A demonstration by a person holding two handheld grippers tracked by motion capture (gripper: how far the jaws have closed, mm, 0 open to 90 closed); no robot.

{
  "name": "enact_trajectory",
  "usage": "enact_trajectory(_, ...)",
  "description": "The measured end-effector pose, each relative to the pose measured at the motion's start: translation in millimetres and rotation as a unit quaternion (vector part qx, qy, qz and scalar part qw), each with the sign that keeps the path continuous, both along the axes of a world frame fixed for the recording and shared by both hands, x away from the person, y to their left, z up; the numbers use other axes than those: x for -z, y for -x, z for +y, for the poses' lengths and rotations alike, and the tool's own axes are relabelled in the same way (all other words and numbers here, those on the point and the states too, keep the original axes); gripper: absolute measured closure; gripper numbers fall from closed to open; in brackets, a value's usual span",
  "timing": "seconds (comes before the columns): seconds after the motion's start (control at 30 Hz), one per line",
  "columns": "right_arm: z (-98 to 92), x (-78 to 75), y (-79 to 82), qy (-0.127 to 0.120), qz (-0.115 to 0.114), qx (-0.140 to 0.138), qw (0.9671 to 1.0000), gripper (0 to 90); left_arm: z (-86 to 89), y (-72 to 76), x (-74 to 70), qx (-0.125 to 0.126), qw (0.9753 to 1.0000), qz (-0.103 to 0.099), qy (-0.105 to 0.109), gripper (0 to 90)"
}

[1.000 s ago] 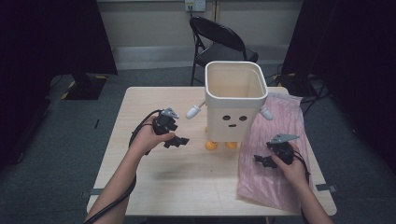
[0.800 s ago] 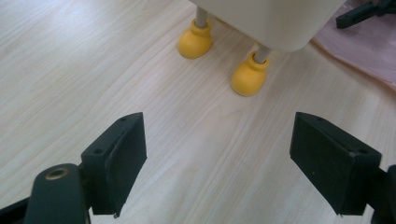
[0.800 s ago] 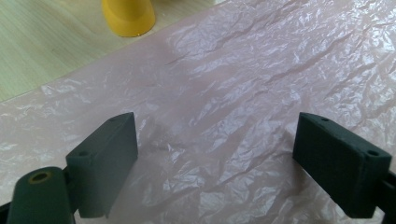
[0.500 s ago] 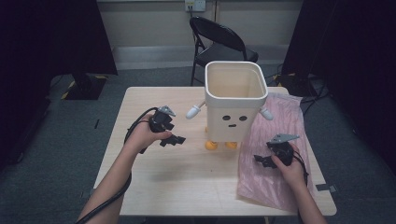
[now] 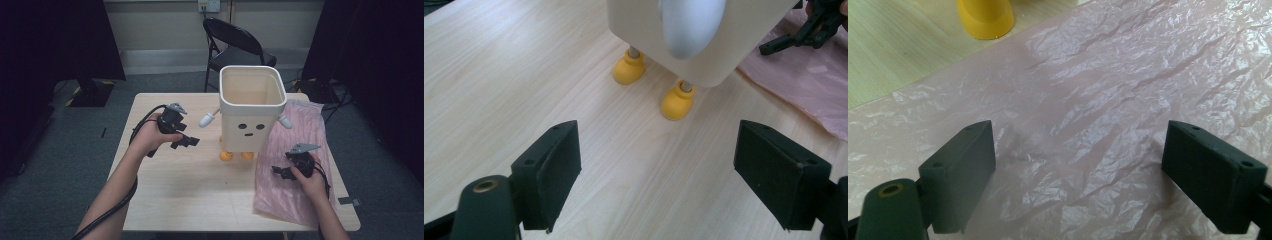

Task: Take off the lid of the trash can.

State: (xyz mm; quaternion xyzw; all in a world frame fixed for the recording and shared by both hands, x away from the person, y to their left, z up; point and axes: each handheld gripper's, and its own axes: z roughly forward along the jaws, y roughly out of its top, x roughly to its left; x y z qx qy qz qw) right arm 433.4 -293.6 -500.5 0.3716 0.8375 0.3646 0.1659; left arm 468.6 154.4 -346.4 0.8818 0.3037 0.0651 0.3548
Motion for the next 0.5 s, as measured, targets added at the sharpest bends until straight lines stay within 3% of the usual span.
enact_trajectory(0.5,0.2,0.1,0.7,0.000,-0.001,0.003,1.0000,12.9,-2.4,-4.8,-38.7,-0.005,0.9999,-0.012,-0.002,19.1)
